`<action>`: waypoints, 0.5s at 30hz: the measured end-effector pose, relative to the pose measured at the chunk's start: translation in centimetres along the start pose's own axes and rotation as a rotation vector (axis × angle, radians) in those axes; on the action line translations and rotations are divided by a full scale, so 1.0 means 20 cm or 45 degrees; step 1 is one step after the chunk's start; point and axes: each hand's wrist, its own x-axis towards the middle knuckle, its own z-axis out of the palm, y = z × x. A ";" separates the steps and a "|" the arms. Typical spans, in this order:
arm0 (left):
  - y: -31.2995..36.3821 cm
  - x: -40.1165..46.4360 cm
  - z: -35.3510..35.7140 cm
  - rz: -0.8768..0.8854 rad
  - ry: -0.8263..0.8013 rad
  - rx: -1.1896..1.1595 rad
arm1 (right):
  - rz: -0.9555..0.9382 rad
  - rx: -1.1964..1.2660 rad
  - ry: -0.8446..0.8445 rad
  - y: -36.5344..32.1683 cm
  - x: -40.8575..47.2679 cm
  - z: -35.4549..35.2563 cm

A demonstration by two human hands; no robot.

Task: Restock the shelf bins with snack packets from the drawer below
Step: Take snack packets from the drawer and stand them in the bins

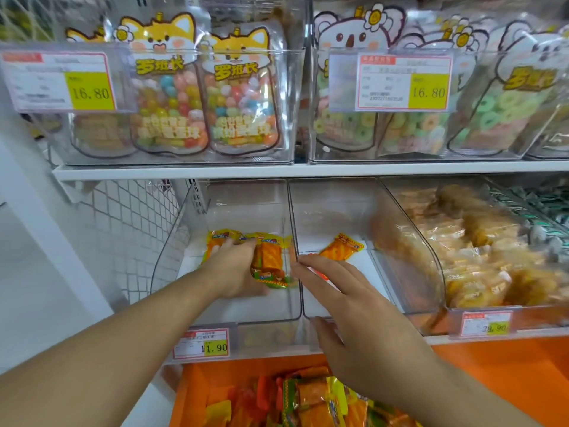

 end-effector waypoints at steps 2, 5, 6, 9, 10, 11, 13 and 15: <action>-0.01 0.02 0.02 0.012 0.014 -0.113 | 0.010 -0.013 -0.016 0.00 0.00 0.00; -0.03 0.04 0.03 0.027 0.002 -0.259 | 0.019 -0.017 -0.029 0.00 0.00 0.00; -0.03 0.04 0.03 0.021 0.002 -0.235 | 0.024 -0.015 -0.032 0.00 0.00 0.00; -0.01 -0.01 0.02 -0.038 0.063 -0.080 | 0.042 -0.005 -0.047 -0.01 0.00 -0.01; 0.00 -0.02 0.01 -0.041 0.069 -0.071 | 0.047 -0.001 -0.052 -0.02 0.00 -0.02; 0.00 -0.02 0.01 -0.040 0.055 -0.090 | 0.051 0.003 -0.056 -0.02 0.00 -0.02; -0.01 -0.02 0.01 -0.029 0.003 -0.159 | 0.056 0.002 -0.060 -0.02 0.00 -0.02; -0.04 0.00 0.01 -0.013 -0.025 -0.267 | 0.063 0.003 -0.062 -0.03 0.00 -0.02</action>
